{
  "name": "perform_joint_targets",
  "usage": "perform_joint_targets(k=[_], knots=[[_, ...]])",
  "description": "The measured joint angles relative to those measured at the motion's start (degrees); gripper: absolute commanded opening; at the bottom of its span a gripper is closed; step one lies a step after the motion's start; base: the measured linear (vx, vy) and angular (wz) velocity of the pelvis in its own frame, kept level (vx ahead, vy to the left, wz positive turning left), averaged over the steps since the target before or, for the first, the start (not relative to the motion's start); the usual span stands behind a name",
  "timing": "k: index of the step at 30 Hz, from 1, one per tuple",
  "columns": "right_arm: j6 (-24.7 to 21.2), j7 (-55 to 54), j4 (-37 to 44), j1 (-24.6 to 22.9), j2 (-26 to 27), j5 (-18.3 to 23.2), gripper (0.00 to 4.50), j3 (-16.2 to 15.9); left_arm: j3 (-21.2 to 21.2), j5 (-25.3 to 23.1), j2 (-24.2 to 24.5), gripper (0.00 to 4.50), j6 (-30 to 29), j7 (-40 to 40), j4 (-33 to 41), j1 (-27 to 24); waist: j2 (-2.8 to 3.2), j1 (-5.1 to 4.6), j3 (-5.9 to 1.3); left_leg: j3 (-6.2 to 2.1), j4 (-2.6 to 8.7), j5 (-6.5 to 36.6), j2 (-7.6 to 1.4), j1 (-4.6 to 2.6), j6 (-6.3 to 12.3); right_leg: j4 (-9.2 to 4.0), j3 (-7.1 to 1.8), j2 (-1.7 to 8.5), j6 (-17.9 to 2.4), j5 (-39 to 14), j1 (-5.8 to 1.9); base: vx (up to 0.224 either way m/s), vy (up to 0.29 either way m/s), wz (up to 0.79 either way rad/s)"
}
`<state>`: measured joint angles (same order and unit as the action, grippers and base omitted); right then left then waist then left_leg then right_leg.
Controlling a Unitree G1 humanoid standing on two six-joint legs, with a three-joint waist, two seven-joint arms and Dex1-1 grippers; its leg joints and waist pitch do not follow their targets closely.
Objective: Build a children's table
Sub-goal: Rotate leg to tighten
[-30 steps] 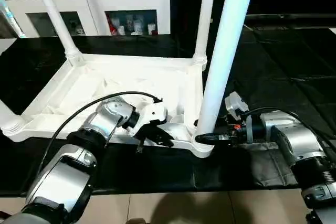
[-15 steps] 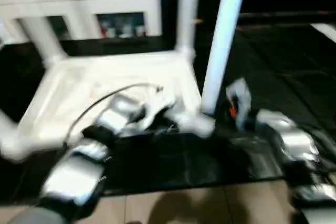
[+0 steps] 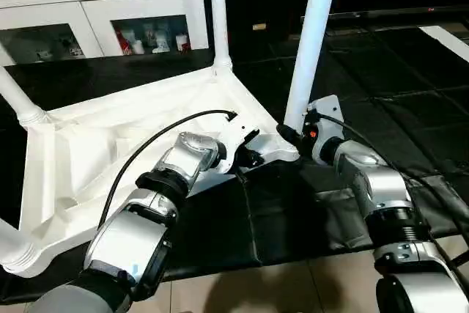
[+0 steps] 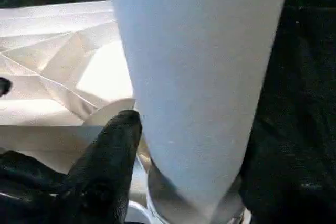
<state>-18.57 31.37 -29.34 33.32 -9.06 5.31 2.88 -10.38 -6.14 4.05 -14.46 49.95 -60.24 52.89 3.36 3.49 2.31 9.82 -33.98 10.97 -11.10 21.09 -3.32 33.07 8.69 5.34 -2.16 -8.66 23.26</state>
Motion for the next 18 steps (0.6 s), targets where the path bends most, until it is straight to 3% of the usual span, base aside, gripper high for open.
perform_joint_targets(k=[7,10,16,18], knots=[[2.67,9.80,2.56,-3.52,-1.95,2.35,3.59,-1.26,-2.08,-0.32,4.22,0.00,5.07,7.28,2.72,-2.80,-0.01,0.28,0.01,0.00,-0.02,-0.01,-0.01,-0.01,0.01,0.01,0.00,0.00,-0.01,0.01,-0.01,0.000,0.000,0.00],[3.10,17.39,4.42,-5.80,-4.82,4.71,3.92,-2.16,-3.13,-0.35,6.60,0.00,8.26,12.07,3.16,-3.81,-0.03,1.38,0.02,0.00,-0.06,-0.01,-0.03,-0.03,0.01,0.02,0.00,0.00,-0.01,0.01,0.00,0.000,0.000,0.00],[2.88,30.07,6.97,-6.93,-9.14,7.64,4.40,-5.22,-4.45,0.21,11.17,0.00,13.07,22.21,7.53,-7.45,-0.06,2.44,0.03,-0.01,-0.13,0.00,-0.06,-0.08,0.00,0.06,0.01,0.00,-0.01,0.01,0.01,0.000,0.000,0.00],[2.63,33.39,7.56,-6.92,-9.83,8.14,4.45,-6.69,-5.48,0.32,11.90,0.00,14.54,25.13,8.37,-7.85,-0.06,3.41,0.03,-0.02,-0.17,-0.01,-0.07,-0.06,0.00,0.08,0.01,0.00,-0.01,0.01,0.01,0.000,0.000,0.00]])
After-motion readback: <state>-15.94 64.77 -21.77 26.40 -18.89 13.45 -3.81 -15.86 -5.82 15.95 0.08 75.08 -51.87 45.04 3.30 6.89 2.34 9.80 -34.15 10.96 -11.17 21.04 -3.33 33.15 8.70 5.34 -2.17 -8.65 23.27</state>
